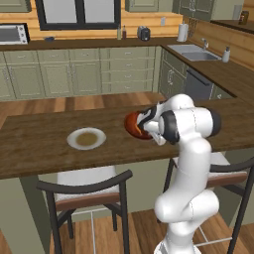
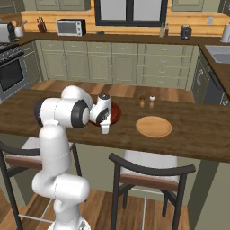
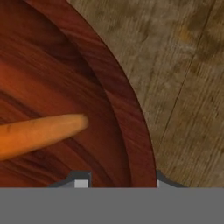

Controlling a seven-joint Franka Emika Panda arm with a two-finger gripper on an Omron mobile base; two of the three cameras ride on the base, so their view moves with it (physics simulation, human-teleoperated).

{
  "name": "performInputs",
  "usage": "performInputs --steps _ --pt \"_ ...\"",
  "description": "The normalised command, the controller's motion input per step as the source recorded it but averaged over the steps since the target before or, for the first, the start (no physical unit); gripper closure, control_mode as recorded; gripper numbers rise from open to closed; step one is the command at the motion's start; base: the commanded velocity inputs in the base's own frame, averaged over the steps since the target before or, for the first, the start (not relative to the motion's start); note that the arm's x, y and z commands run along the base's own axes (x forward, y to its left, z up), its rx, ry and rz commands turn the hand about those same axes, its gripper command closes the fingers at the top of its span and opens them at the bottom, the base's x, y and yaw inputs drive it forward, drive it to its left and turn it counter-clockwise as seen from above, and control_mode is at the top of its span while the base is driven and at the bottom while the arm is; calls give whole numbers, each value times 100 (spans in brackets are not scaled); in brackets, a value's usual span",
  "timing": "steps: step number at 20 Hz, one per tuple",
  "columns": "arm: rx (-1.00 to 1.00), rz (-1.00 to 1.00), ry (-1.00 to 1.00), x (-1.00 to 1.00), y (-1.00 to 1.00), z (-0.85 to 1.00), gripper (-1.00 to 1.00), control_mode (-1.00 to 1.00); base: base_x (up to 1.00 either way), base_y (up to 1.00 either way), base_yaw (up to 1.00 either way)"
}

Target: Pick the chicken drumstick and carrot from their plates and place them in the bowl. Then put the bowl in the fridge.

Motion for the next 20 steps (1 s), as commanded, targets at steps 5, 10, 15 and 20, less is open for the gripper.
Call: performInputs --steps 5,10,15,20 --pt "1 0 -11 -31 0 44 100 -100 0 0 0" --pt "9 0 0 -92 -1 96 100 -100 0 0 0" --pt "3 0 5 -100 0 100 100 -100 0 0 0" --pt "0 -1 13 -100 2 88 100 -100 0 0 0"
